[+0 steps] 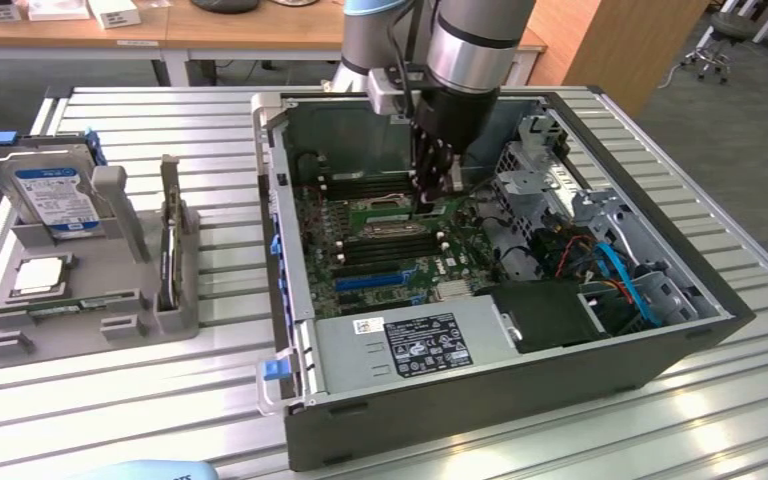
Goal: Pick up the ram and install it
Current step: 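Insert the ram into the slot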
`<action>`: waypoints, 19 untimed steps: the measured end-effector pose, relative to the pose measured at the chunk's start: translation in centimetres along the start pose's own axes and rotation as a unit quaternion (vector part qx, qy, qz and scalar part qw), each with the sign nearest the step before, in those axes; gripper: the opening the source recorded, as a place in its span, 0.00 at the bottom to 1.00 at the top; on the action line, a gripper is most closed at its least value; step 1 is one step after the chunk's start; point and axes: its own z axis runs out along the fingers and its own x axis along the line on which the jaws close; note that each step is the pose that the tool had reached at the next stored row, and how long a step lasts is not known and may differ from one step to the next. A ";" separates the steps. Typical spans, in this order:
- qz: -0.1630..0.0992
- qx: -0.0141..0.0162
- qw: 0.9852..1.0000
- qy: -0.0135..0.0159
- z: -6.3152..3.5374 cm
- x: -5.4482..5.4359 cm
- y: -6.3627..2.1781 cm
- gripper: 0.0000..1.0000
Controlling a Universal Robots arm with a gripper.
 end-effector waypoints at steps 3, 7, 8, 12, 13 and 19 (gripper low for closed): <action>0.000 0.000 1.000 0.000 0.18 0.0 -0.01 0.12; -0.001 0.000 1.000 0.000 0.34 0.0 -0.01 0.12; -0.001 0.000 1.000 0.000 0.39 0.0 -0.01 0.12; -0.002 0.000 1.000 0.000 0.62 0.0 -0.02 0.12; -0.003 0.000 1.000 0.000 0.69 0.0 -0.02 0.12; -0.004 0.000 1.000 0.000 1.22 0.0 -0.03 0.12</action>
